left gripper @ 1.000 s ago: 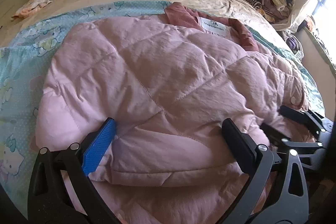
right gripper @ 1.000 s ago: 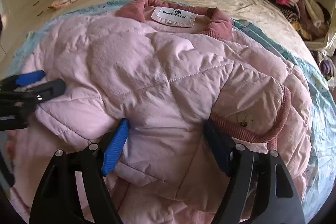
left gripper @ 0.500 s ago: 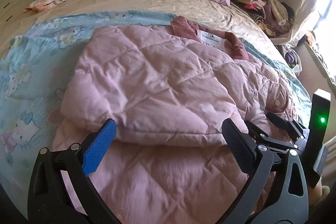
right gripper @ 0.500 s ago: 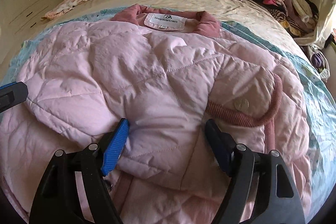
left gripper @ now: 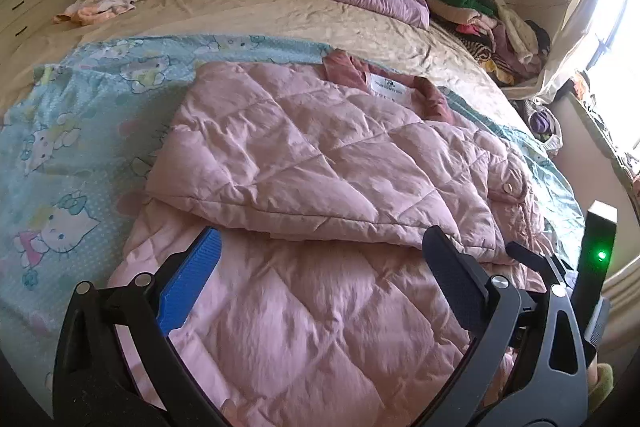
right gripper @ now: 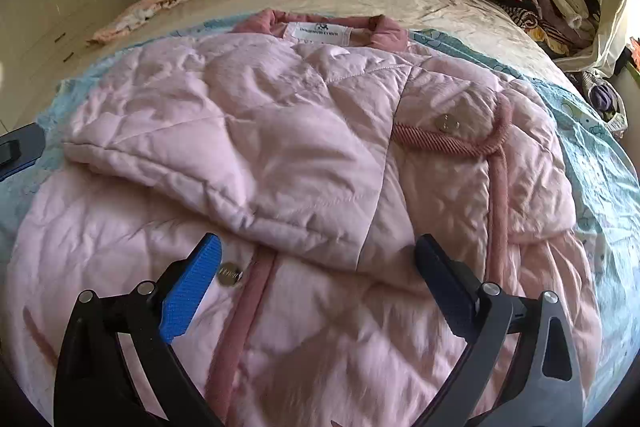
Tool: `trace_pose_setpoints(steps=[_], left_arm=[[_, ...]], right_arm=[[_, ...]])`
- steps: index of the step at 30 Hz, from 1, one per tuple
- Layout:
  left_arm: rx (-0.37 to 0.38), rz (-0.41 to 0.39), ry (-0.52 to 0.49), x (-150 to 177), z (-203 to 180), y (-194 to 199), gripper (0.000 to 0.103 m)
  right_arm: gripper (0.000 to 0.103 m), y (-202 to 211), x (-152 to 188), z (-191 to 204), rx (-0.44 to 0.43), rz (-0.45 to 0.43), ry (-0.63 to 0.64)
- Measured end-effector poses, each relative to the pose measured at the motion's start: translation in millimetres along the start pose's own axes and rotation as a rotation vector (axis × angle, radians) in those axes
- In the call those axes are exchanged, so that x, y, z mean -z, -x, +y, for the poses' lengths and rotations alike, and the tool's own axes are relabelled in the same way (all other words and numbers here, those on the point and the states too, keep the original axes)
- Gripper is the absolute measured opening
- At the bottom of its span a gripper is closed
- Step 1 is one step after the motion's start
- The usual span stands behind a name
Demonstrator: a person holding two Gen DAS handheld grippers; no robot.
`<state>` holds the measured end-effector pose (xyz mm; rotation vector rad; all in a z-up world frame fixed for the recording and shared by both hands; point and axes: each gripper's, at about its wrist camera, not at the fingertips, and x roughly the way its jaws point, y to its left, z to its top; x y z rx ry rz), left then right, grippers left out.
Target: Fold large clothes
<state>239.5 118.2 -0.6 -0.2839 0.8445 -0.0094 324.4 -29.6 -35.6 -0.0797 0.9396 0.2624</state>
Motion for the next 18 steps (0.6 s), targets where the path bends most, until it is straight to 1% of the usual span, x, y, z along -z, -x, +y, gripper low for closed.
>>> trace_pose_setpoints(steps=[2,5,7,12,18], left_arm=[[0.005,-0.006,0.009,1.2,0.5,5.5,0.095],[0.01,-0.015,0.011,3.4,0.9,13.5,0.095],[0.011,-0.021,0.009,4.4,-0.8,18.6,0.095],[0.02,-0.033,0.012,8.2,-3.0,30.2,0.095],[0.022,-0.049,0.011,10.1,-5.9,45.5,0.095]], right_arm=[[0.097,8.3,2.9,-2.3,-0.019,-0.011,-0.028],[0.097,27.0,7.6,-6.9,-0.071,-0.034,-0.081],[0.097,39.0,9.6,-7.8,-0.085,-0.049,-0.096],[0.099,74.0,12.3,-8.3,-0.085,-0.101,-0.103],[0.099,100.2,12.7,-11.2,-0.081,-0.137,-0.113]])
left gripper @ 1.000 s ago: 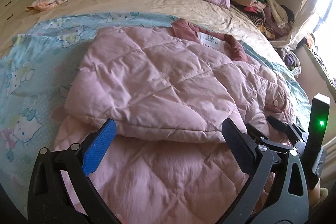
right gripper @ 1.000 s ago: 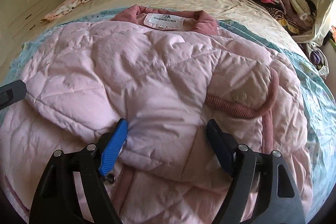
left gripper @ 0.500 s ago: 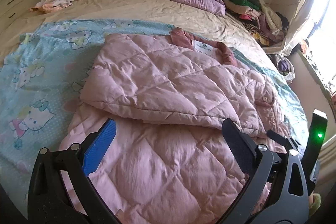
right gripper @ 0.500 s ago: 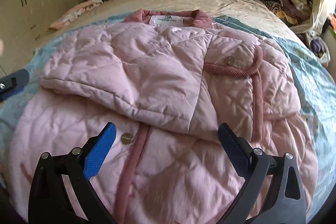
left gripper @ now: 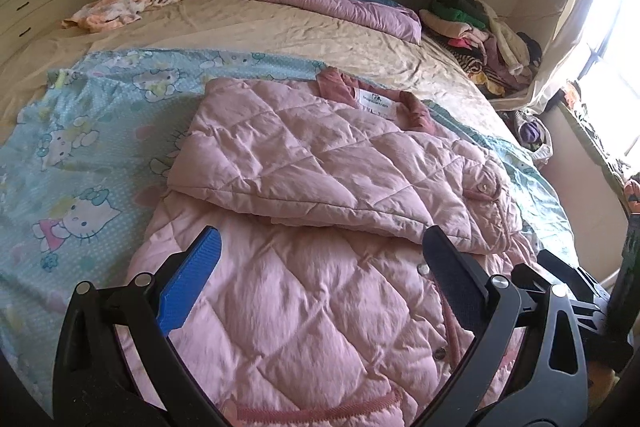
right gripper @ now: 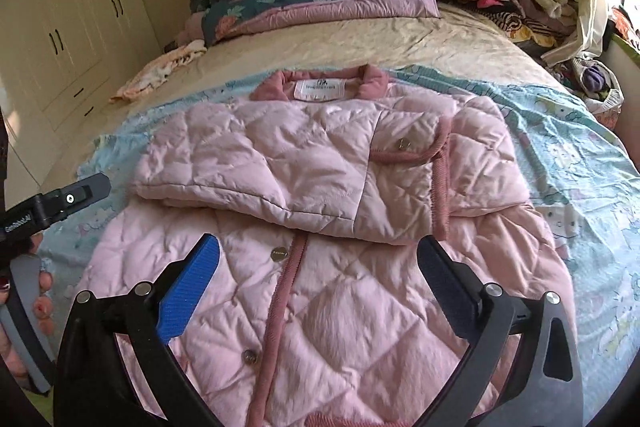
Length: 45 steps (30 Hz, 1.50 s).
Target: Fold large clothes
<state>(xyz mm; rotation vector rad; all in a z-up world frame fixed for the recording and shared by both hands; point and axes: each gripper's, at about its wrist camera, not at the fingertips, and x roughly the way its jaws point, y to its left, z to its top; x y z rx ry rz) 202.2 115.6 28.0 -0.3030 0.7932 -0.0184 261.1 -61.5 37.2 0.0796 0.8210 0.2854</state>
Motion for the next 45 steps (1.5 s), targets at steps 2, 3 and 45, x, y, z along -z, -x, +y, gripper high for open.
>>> trace_pose_setpoints(steps=[2,3,45], left_arm=[[0.002,-0.008,-0.002,-0.7,-0.4,6.2,0.095],[0.002,-0.013,-0.003,-0.7,-1.3,10.1,0.095],[0.008,-0.122,-0.079,48.3,-26.6,101.7,0.095]], right_arm=[[0.099,10.0,-0.9,1.3,-0.002,-0.015,-0.001],[0.099,15.0,-0.6,1.9,-0.001,-0.022,0.0],[0.099,145.6,28.8,-13.0,0.025,-0.25,0.016]])
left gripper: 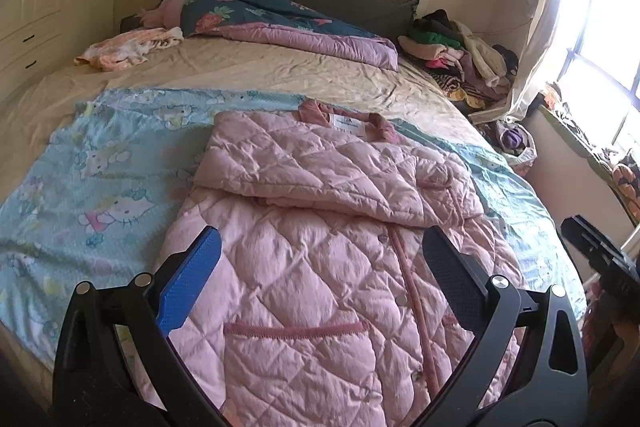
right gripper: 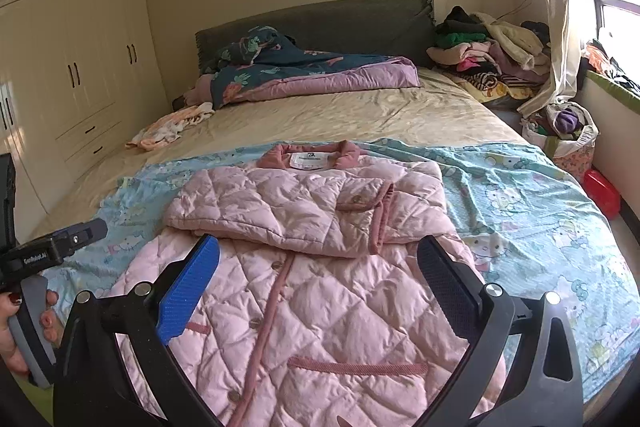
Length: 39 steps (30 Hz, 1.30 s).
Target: Fold large clothes
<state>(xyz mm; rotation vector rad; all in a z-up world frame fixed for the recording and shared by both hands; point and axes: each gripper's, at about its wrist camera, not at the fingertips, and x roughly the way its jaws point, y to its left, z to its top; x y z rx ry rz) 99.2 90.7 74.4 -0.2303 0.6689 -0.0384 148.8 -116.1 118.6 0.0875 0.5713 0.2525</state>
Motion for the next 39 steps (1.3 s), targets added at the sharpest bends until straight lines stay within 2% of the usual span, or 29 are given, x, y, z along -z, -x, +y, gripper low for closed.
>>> trace_pose_setpoints(steps=[3,12,27,39], left_arm=[[-0.021,0.002,-0.026,5.8,-3.0,2.0,0.095],[-0.019,0.005,-0.03,22.6,-1.8,10.6,0.095],[-0.04,0.021,-0.076,43.9,-1.3,16.3,0.095],[-0.072,0.085,-0.086,75.6,15.9,9.8,0.095]], right_arm=[[0.099,6.3,2.8,-6.0,0.01,-0.003,-0.004],[0.099,19.7,16.1,-19.5,0.029,-0.001,-0.023],[0.099,27.0,39.2,-13.2,0.038,0.048,0.03],[0.099,26.4,62.5,-19.4,0.068,0.108,0.06]])
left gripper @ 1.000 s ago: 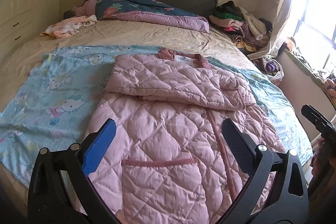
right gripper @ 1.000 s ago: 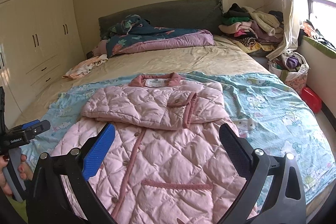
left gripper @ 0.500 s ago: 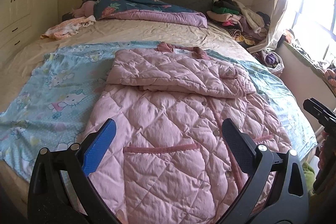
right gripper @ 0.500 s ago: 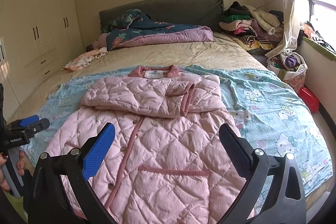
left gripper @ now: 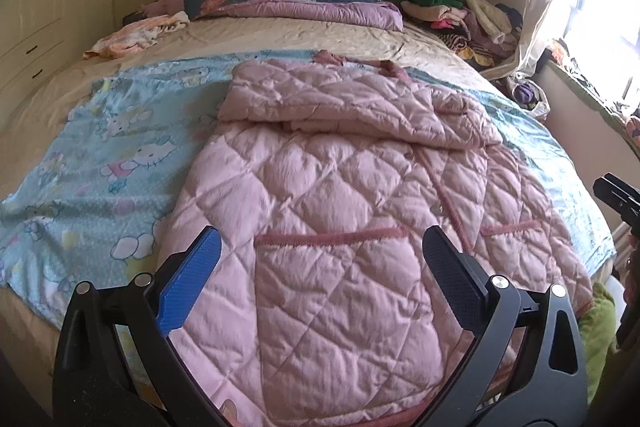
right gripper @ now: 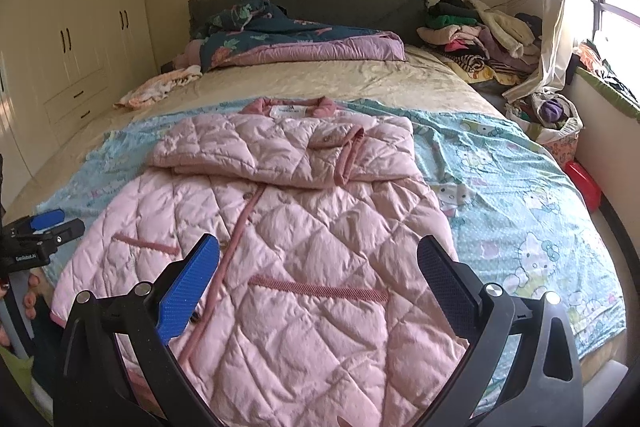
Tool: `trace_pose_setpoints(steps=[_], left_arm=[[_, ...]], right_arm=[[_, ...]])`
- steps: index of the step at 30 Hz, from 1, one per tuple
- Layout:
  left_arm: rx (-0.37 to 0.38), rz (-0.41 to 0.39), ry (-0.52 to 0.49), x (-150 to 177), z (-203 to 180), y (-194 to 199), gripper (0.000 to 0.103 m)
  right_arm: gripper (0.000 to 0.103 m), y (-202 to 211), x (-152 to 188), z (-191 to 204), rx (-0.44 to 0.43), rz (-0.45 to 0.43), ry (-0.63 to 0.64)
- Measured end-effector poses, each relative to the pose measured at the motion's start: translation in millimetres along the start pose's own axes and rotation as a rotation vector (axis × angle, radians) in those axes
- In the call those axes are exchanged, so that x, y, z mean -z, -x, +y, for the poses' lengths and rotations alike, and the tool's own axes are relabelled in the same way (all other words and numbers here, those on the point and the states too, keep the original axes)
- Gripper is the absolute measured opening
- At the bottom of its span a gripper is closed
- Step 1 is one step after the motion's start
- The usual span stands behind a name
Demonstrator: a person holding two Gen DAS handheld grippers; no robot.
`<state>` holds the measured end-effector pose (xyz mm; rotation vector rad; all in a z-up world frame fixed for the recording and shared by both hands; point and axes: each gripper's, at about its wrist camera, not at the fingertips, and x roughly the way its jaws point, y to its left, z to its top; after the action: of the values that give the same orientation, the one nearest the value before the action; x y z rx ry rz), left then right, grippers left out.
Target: Fold large clothes
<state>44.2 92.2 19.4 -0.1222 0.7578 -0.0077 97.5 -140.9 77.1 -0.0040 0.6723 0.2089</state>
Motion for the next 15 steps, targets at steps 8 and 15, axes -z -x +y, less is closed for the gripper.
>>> trace_pose_setpoints(steps=[8,15], left_arm=[[-0.023,0.035,-0.003,17.6,10.4,-6.2,0.095],[-0.051,0.074,-0.004,36.4,23.7,-11.6,0.095]], right_arm=[[0.099,-4.7,22.3,-13.1,0.029,0.054,0.0],[0.099,-9.4,37.9,-30.3,0.054,0.091,-0.022]])
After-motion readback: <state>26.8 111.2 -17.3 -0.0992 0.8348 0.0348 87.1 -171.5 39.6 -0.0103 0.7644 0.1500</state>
